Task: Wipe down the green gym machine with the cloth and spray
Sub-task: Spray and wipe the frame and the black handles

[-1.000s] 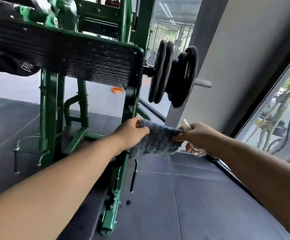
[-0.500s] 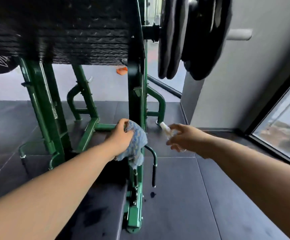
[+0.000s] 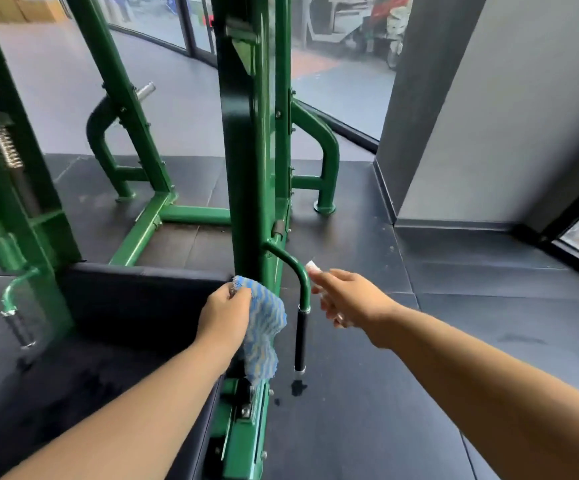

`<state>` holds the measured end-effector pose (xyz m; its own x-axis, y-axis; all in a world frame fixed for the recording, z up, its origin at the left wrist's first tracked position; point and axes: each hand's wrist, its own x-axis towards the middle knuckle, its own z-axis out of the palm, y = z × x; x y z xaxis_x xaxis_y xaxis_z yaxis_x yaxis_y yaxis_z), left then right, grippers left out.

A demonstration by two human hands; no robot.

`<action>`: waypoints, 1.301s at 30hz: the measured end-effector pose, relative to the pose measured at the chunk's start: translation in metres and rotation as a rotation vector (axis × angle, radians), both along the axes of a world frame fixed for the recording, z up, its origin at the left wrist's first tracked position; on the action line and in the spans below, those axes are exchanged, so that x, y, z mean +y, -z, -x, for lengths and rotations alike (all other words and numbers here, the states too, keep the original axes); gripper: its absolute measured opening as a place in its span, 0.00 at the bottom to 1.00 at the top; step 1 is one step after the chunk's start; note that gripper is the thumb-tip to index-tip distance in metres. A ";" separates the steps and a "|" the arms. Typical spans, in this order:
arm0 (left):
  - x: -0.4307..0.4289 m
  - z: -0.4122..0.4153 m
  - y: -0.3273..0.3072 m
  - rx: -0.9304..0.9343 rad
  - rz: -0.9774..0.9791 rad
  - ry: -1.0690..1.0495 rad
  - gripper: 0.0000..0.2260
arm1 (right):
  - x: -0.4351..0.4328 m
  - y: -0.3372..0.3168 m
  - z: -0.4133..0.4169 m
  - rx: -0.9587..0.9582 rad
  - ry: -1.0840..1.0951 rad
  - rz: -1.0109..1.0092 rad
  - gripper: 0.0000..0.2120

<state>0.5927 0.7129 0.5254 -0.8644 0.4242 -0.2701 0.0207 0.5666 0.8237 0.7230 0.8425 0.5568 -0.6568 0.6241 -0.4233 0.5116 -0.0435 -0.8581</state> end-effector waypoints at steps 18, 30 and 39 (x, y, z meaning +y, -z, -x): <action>0.063 0.036 0.207 0.216 -0.418 -0.273 0.12 | 0.048 0.184 0.037 0.058 -0.076 -0.765 0.33; 0.064 0.103 0.246 0.206 -0.217 -0.137 0.09 | 0.072 0.134 0.115 -0.283 -0.165 -1.150 0.31; 0.065 0.097 0.215 0.340 -0.341 0.079 0.08 | 0.069 0.132 0.138 -0.455 -0.208 -1.333 0.29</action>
<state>0.4959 0.7778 0.3102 -0.8413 0.5069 0.1878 0.3529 0.2519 0.9011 0.5855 0.9118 0.4248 -0.7525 0.6277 0.1993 0.6465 0.7617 0.0420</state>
